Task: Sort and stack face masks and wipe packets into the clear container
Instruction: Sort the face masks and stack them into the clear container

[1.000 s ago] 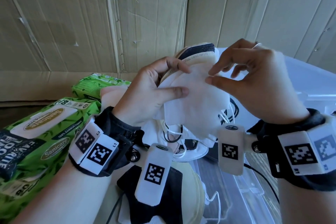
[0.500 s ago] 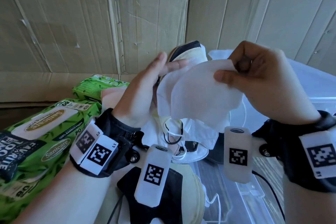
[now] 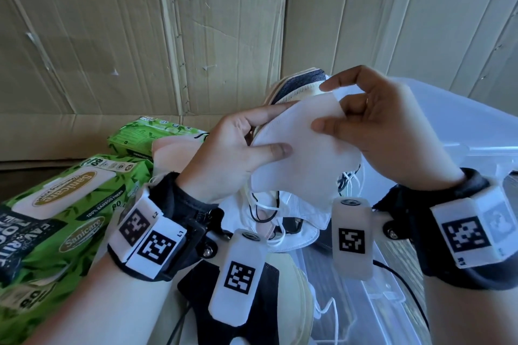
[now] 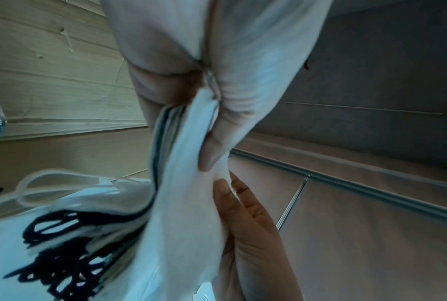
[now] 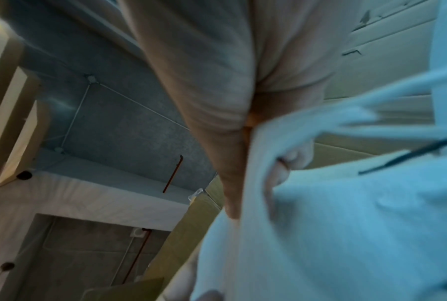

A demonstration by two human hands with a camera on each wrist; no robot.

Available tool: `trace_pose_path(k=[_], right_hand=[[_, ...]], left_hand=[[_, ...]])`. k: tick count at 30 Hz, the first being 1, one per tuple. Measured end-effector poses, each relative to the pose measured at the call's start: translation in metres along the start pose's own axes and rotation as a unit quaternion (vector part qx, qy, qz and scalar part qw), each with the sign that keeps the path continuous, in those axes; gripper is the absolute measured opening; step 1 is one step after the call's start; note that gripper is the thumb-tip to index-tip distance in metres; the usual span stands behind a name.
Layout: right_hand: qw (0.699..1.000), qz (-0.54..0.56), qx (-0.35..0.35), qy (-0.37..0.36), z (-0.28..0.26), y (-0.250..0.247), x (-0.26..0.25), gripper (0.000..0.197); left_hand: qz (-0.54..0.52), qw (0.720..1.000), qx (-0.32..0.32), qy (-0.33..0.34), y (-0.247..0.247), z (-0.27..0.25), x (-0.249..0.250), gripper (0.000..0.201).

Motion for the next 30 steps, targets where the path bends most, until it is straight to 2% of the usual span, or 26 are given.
trace_pose_path(k=[4, 7, 10, 15, 19, 22, 26, 30], right_hand=[[0.990, -0.138, 0.009, -0.027, -0.0007, -0.0005, -0.0016, 0.044], [0.979, -0.200, 0.007, -0.041, -0.0004, 0.0003, -0.0021, 0.038], [0.979, -0.196, -0.011, -0.053, -0.0007, 0.0026, -0.0017, 0.026], [0.993, -0.109, -0.004, -0.038, -0.0005, -0.0022, -0.0017, 0.020], [0.998, -0.058, 0.015, -0.034, 0.0004, -0.0051, -0.0022, 0.025], [0.997, -0.066, 0.014, -0.032, -0.0006, -0.0060, -0.0020, 0.035], [0.991, -0.133, -0.005, -0.034, 0.0010, -0.0050, 0.0019, 0.042], [0.986, -0.163, -0.003, -0.028, 0.0017, -0.0047, 0.0020, 0.040]], left_hand=[[0.051, 0.998, 0.012, 0.032, -0.0048, 0.0004, 0.0062, 0.049], [0.068, 0.996, 0.002, 0.049, -0.0033, 0.0005, 0.0097, 0.058], [0.074, 0.996, -0.001, 0.052, -0.0027, 0.0014, 0.0080, 0.062], [0.056, 0.998, -0.006, 0.034, -0.0013, 0.0002, 0.0050, 0.055], [0.054, 0.998, -0.012, 0.033, 0.0019, 0.0001, 0.0049, 0.053], [0.047, 0.998, -0.011, 0.037, 0.0010, -0.0002, 0.0050, 0.053], [0.064, 0.997, -0.019, 0.035, 0.0032, -0.0010, 0.0059, 0.053], [0.019, 0.999, -0.025, -0.007, 0.0038, -0.0016, 0.0022, 0.038]])
Point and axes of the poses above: each hand's wrist, its own z-axis towards the middle knuckle, its own y-axis out of the palm, x = y × z, the point moved 7 cm from there along z, towards the middle knuckle, and after that the axes turned 4 degrees about y, right-handed, at the moved point
